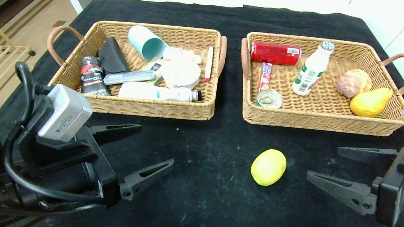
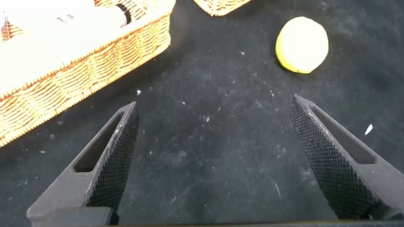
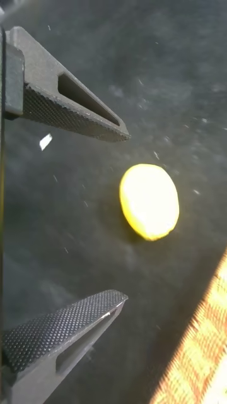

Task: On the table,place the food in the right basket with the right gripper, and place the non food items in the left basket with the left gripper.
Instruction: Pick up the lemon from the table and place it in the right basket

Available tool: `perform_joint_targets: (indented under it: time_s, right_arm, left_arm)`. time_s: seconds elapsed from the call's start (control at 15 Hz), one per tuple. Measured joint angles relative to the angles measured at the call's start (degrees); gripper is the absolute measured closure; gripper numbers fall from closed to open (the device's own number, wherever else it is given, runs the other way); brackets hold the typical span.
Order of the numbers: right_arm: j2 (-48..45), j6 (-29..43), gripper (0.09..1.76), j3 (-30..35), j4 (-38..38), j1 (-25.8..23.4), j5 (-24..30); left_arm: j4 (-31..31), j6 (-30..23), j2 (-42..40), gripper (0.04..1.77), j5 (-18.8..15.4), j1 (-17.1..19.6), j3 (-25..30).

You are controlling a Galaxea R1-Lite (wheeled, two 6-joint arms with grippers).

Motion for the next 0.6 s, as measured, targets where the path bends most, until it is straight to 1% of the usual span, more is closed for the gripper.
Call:
perform_joint_targets:
  time_s: [0.13,0.27,0.4,0.6]
  right_arm:
    - [2.49,4.28,0.14,-6.27,4.86,6.56,-10.47]
    - [6.34,9.65,0.14,-12.85,10.70,11.50,-20.00]
    - [10.37,17.24,0.14,-20.24,19.29,14.71,-24.50]
    - [16.10,28.54,0.14,-30.74,31.62,16.40,-26.84]
  left_arm:
    - [-0.06,0.01,-0.21,0.10,0.09,0.13,0.04]
    - [-0.04,0.01,-0.43,0.10,0.05,0.61,0.04]
    - [0.00,0.01,-0.43,0.09,0.00,1.12,0.04]
    - [0.10,-0.16,-0.13,0.09,-0.20,1.57,0.04]
